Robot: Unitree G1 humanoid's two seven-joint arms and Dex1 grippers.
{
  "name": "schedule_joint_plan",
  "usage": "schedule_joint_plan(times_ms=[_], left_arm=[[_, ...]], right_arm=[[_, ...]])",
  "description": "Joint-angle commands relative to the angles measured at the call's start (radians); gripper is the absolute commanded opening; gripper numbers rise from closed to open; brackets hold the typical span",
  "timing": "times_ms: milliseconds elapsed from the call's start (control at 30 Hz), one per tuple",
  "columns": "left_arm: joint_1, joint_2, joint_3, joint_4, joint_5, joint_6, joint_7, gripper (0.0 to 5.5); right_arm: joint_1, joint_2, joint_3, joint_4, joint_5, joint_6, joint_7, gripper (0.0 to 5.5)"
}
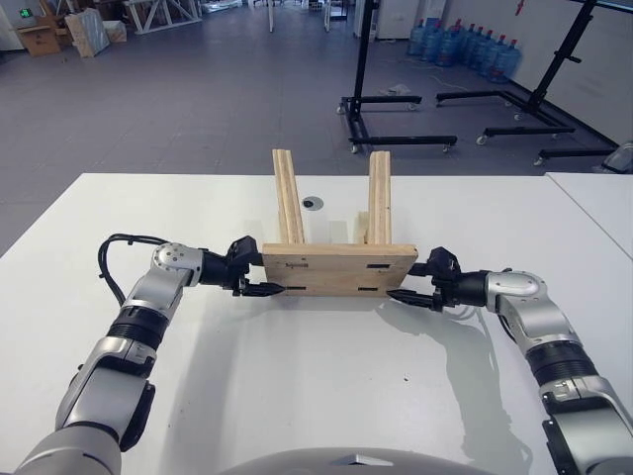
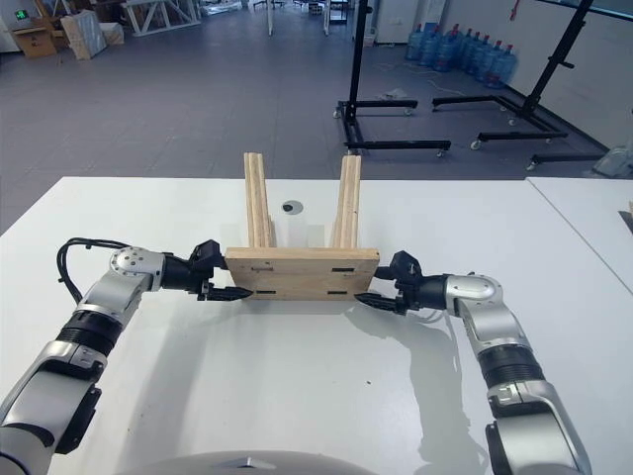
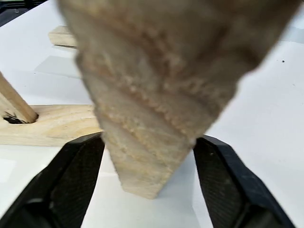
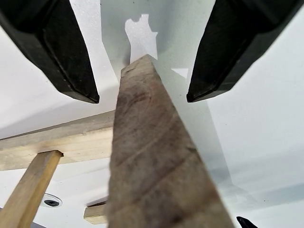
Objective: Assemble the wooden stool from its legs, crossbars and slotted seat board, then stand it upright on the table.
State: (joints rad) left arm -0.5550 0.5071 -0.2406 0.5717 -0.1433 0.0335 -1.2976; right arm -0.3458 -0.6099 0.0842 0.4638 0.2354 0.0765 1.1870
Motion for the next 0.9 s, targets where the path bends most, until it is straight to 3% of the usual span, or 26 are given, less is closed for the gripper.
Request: schedule_joint_plan(times_ms=[33, 200, 300, 433, 533, 633, 700, 767, 900], left_arm=[[-0.015, -0.007, 0.003, 0.019, 0.004, 0.027, -0.013, 2.46], [0.002, -0.002, 0.022, -0.045, -0.063, 0.173, -0.084, 1.74], [0.07, 0.044, 0.055, -0.233, -0.153, 0.343, -0.121, 1.68], [0.203, 0.139, 0.114, -0.577, -0.323, 0.604, -0.137, 1.64], [0.217, 0.144, 0.219, -0.747, -0.53, 0.856, -0.059, 1.62], [0.086, 0.059, 0.402, -0.778, -0.794, 1.166, 0.148, 1.59], [-0.028, -0.028, 0.511, -0.689, -0.926, 1.267, 0.313, 1.56], [-0.121, -0.108, 0.595, -0.596, -1.016, 1.282, 0.512, 1.5], [-0.195, -0.271, 0.724, -0.504, -0.997, 1.266, 0.952, 1.44]], right_arm=[[-0.044, 0.037, 0.016, 0.039, -0.011, -0.005, 0.012, 2.89], [-0.007, 0.04, 0.005, -0.04, 0.041, 0.098, 0.041, 2.09], [0.091, -0.003, -0.019, -0.267, 0.15, 0.3, 0.08, 2.05], [0.205, -0.029, -0.169, -0.596, 0.488, 0.719, 0.003, 2.0], [0.178, -0.006, -0.335, -0.699, 0.877, 0.997, -0.176, 2.0], [0.153, -0.015, -0.363, -0.675, 1.382, 0.966, -0.496, 1.99], [0.149, 0.002, -0.322, -0.697, 1.588, 0.858, -0.677, 1.99], [0.127, 0.061, -0.305, -0.723, 1.678, 0.749, -0.847, 1.93], [0.058, 0.177, -0.325, -0.71, 1.705, 0.581, -1.175, 1.77]])
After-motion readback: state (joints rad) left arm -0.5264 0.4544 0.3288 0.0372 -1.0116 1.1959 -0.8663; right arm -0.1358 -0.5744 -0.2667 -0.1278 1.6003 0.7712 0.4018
